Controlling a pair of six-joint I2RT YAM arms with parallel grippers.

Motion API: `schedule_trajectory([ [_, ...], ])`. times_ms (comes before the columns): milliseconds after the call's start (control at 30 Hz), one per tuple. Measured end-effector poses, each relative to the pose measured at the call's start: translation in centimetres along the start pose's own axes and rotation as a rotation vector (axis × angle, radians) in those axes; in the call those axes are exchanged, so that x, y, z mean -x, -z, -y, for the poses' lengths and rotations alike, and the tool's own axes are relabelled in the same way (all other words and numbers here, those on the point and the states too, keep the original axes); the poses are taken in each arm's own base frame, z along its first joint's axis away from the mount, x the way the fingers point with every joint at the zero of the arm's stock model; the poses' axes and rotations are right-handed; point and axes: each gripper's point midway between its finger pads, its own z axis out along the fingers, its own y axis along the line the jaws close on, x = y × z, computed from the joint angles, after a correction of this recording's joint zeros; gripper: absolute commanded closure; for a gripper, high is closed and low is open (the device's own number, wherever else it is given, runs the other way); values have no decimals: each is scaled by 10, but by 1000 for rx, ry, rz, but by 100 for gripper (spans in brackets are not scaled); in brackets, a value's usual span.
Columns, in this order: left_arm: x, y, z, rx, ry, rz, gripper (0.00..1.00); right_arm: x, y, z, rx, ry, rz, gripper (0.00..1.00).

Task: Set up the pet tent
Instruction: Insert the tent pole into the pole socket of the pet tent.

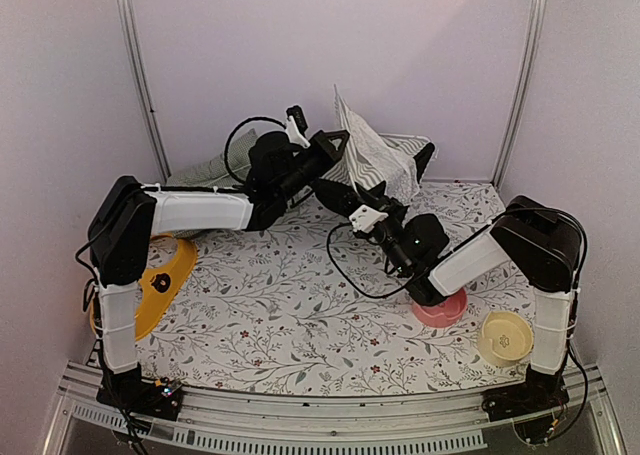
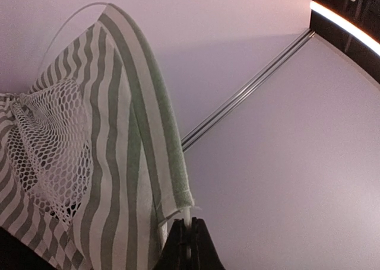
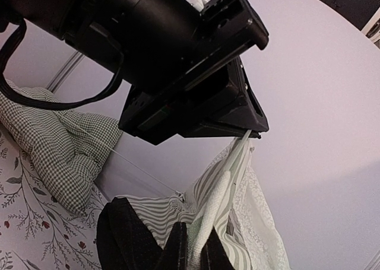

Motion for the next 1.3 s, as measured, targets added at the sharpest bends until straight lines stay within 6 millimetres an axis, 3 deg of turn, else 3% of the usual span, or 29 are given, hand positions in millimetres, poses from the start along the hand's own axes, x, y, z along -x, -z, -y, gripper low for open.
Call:
schedule_trajectory([
  [1300,2,0,-7,20,-2,2,100,-4,-5,-4,20,-1,-20,100],
])
